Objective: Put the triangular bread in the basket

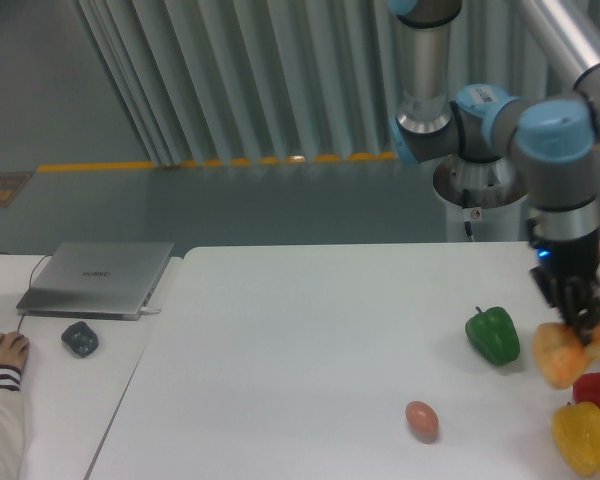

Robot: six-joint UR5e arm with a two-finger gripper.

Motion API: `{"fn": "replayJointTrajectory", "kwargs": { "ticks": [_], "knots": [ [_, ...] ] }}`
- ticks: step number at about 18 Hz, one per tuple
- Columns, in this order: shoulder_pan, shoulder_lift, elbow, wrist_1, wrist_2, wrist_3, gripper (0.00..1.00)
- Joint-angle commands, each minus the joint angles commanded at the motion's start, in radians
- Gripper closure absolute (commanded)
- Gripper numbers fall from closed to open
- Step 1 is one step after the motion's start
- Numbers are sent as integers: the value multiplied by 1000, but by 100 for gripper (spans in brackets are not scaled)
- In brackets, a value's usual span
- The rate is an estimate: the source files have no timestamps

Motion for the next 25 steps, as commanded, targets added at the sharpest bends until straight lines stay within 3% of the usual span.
{"fn": "replayJointTrajectory", "kwargs": {
  "ticks": [4, 9, 13, 15, 16, 25],
  "knots": [
    [144, 17, -29, -18, -62, 224, 81],
    [192, 23, -35, -21, -104, 246, 76],
    [269, 26, -48, -23, -155, 370, 71],
    [284, 26, -48, -40, -201, 378, 5],
    [280, 26, -48, -41, -207, 360, 0],
    [261, 46, -71, -54, -204, 353, 0]
  ]
}}
